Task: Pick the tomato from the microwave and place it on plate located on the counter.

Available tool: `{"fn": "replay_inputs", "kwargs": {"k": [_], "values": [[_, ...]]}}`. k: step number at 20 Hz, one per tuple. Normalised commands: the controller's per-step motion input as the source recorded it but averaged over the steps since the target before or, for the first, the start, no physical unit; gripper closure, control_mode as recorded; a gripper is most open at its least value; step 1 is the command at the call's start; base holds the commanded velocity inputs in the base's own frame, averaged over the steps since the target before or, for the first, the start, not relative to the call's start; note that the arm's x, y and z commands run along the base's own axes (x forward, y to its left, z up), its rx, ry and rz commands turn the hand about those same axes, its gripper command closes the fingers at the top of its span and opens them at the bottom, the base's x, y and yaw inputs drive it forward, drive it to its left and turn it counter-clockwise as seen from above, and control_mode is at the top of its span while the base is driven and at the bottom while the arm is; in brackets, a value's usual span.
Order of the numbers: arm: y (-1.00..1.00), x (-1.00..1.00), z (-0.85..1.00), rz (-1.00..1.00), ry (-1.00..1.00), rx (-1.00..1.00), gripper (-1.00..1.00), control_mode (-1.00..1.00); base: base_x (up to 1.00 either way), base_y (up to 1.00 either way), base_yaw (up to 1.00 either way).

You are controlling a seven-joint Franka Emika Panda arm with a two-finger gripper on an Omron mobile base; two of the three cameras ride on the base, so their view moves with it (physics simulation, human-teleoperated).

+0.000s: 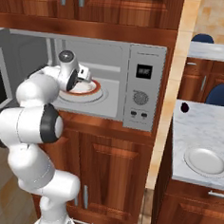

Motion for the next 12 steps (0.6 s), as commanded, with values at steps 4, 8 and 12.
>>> {"fn": "replay_inputs", "kwargs": {"k": [4, 8, 12], "values": [[0.01, -0.88, 0.28, 0.01, 0.00, -0.01, 1.00, -1.00, 0.00, 0.00, 0.00], [-0.07, -1.00, 0.00, 0.02, -0.01, 0.00, 1.00, -1.00, 0.00, 0.00, 0.00], [-0.33, -0.76, 0.08, 0.01, 0.00, 0.00, 1.00, -1.00, 0.00, 0.00, 0.00]]}}
